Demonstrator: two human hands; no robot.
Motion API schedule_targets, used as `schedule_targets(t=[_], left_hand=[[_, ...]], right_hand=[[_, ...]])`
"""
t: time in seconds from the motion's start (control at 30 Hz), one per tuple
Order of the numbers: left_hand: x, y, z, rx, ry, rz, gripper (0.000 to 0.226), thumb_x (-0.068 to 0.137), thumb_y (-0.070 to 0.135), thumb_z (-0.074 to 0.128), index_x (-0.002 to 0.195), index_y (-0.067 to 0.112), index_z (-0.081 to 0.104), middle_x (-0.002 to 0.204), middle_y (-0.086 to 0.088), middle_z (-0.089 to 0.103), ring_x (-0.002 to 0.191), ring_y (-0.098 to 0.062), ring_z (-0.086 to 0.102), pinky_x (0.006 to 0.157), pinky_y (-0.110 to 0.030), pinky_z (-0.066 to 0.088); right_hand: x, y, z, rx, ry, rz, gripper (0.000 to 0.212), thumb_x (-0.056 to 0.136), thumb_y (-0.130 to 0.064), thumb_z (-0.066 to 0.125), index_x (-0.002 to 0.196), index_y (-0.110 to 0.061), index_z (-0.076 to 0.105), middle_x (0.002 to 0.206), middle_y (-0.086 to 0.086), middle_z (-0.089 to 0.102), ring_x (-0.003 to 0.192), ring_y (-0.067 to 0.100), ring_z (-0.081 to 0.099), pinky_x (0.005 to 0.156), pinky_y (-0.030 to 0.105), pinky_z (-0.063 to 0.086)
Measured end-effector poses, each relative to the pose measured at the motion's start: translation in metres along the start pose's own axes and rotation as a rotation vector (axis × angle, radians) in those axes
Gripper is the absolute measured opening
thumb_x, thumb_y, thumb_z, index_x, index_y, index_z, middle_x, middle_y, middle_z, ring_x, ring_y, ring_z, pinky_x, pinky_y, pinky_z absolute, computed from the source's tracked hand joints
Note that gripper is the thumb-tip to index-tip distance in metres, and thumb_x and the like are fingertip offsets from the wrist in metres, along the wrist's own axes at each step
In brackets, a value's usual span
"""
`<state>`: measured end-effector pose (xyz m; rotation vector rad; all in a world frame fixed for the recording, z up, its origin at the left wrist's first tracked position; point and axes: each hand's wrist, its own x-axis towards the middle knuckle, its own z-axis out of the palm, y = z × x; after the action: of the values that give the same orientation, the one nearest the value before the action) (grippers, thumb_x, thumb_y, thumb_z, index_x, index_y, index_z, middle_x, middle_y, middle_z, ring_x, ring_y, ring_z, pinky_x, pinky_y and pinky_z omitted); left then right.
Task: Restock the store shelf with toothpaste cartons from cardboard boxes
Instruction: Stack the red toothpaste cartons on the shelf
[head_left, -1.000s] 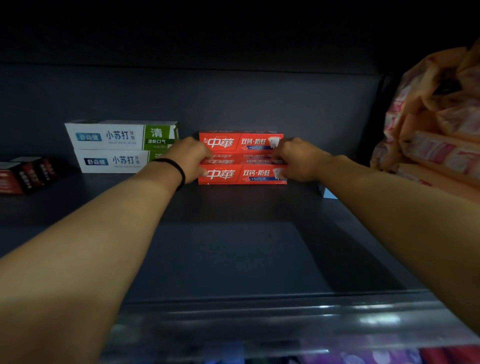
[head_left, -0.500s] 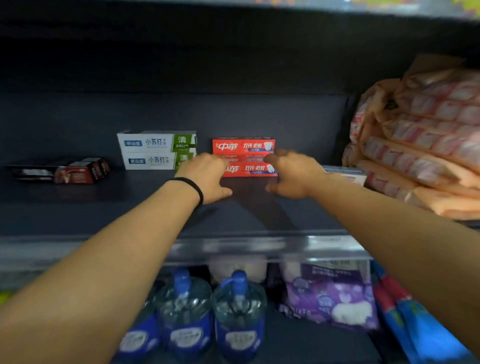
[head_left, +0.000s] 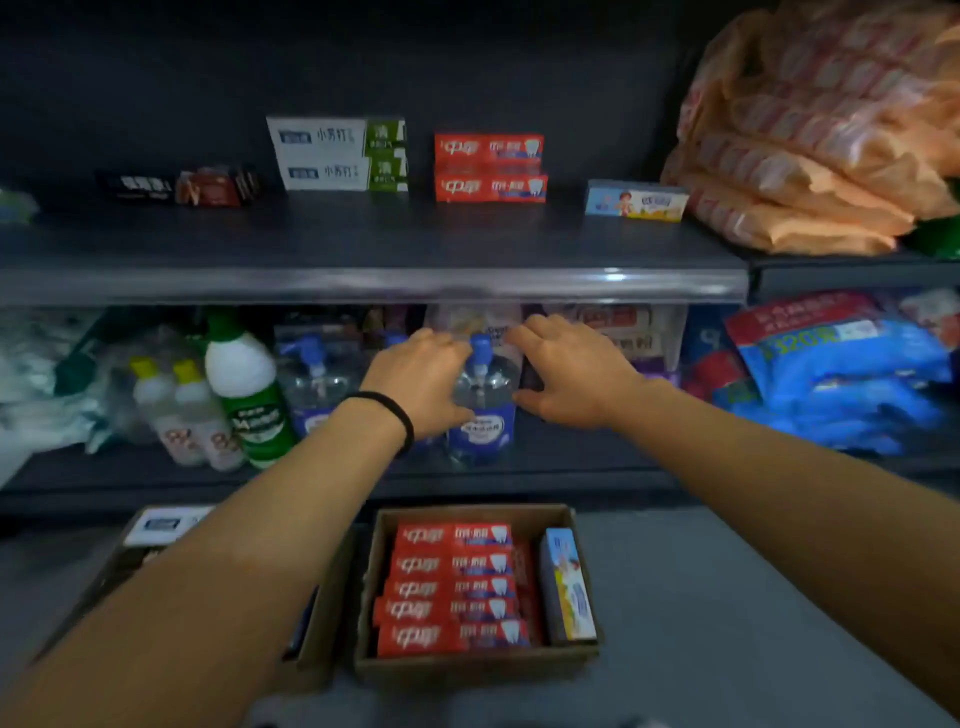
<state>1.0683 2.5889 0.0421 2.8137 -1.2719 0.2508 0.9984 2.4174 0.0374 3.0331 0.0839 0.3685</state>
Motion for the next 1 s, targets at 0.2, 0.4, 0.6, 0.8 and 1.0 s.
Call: schedule_targets(t=[0.2, 0.4, 0.6, 0.8, 1.0], left_hand=[[-0.058, 0.0, 0.094, -0.021, -0.239, -0.062, 0.067, 0.08, 0.048, 0.067, 0.135, 0.017, 0.043, 0.135, -0.003, 0.048, 0.127, -0.023, 0.041, 0.096, -0.041, 0.045], [-0.086, -0.002, 0.171, -0.12, -0.389, -0.07, 0.061, 0.081, 0.043, 0.068, 0.134, 0.022, 0.044, 0.131, 0.0, 0.051, 0.123, -0.019, 0.044, 0.096, -0.037, 0.044], [-0.11, -0.006, 0.226, -0.129, -0.529, -0.068, 0.061, 0.084, 0.042, 0.066, 0.137, 0.023, 0.042, 0.138, 0.0, 0.048, 0.128, -0.018, 0.042, 0.103, -0.039, 0.042], [-0.112, -0.018, 0.261, -0.126, -0.614, -0.061, 0.058, 0.086, 0.036, 0.066, 0.138, 0.023, 0.042, 0.137, 0.0, 0.049, 0.126, -0.018, 0.046, 0.103, -0.037, 0.043], [-0.099, -0.039, 0.28, -0.152, -0.75, -0.02, 0.051, 0.089, 0.024, 0.062, 0.137, 0.027, 0.045, 0.132, 0.001, 0.054, 0.118, -0.017, 0.054, 0.097, -0.037, 0.049]], right_hand=[[-0.051, -0.03, 0.078, 0.03, -0.172, -0.003, 0.06, 0.085, -0.043, 0.061, 0.135, -0.015, 0.042, 0.125, 0.005, 0.049, 0.114, 0.025, 0.046, 0.088, 0.036, 0.038], [-0.079, -0.057, 0.163, 0.162, -0.365, -0.039, 0.065, 0.085, -0.042, 0.063, 0.139, -0.018, 0.038, 0.134, 0.004, 0.046, 0.121, 0.022, 0.044, 0.099, 0.035, 0.037], [-0.114, -0.079, 0.23, 0.217, -0.606, -0.035, 0.069, 0.09, -0.044, 0.06, 0.147, -0.023, 0.028, 0.153, 0.001, 0.033, 0.138, 0.023, 0.034, 0.114, 0.042, 0.029], [-0.113, -0.075, 0.252, 0.274, -0.639, 0.025, 0.061, 0.094, -0.04, 0.056, 0.147, -0.024, 0.03, 0.153, -0.001, 0.034, 0.138, 0.02, 0.035, 0.114, 0.042, 0.029], [-0.103, -0.067, 0.262, 0.258, -0.656, 0.013, 0.062, 0.093, -0.043, 0.056, 0.146, -0.025, 0.031, 0.153, -0.002, 0.035, 0.138, 0.02, 0.036, 0.113, 0.041, 0.031]])
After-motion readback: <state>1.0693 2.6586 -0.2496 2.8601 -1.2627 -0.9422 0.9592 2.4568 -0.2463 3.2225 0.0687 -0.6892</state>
